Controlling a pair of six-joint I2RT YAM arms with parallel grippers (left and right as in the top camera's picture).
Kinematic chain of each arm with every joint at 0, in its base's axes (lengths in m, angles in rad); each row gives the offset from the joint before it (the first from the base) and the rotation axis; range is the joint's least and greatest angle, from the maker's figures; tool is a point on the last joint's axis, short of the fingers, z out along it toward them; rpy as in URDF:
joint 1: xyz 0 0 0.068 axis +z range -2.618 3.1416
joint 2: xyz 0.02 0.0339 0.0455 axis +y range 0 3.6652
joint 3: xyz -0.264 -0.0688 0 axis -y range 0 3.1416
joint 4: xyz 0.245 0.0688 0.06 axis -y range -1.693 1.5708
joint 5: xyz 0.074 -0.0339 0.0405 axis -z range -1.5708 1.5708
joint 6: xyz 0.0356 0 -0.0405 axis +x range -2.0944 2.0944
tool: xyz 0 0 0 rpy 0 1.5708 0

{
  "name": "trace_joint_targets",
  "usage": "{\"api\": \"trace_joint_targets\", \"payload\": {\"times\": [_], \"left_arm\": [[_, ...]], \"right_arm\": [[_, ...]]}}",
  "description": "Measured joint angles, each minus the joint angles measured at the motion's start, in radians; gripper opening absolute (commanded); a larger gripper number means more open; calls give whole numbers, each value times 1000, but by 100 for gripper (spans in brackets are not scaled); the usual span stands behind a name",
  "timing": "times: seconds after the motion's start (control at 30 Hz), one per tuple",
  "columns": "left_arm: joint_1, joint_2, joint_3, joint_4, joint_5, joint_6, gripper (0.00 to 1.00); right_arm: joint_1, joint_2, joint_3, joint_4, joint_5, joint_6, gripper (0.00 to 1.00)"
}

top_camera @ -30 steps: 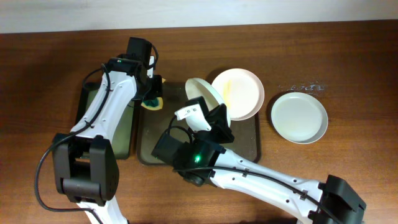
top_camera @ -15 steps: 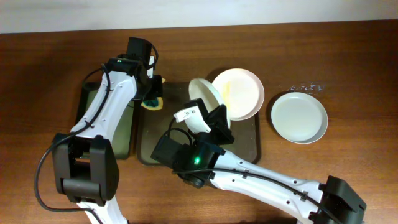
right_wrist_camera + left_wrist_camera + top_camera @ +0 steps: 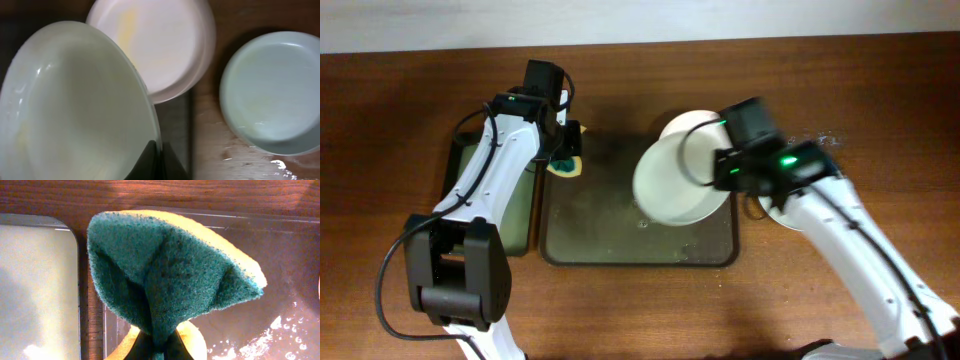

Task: Clean dirty plates on tray and stack at the side
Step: 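Lift the plate with the right gripper and stack it on the right plate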

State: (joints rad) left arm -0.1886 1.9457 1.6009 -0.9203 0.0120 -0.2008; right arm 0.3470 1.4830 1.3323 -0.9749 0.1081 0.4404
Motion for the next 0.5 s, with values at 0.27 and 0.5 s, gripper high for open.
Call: {"api": "trace_joint_targets", "payload": {"times": [0.27, 0.5], "left_arm": [[0, 0, 0, -5, 0, 0, 0], [0, 0, 0, -5, 0, 0, 0]], "right_arm": [[-657, 0, 1, -106, -160, -121, 4], [-852, 153, -109, 5, -197, -163, 9]]}}
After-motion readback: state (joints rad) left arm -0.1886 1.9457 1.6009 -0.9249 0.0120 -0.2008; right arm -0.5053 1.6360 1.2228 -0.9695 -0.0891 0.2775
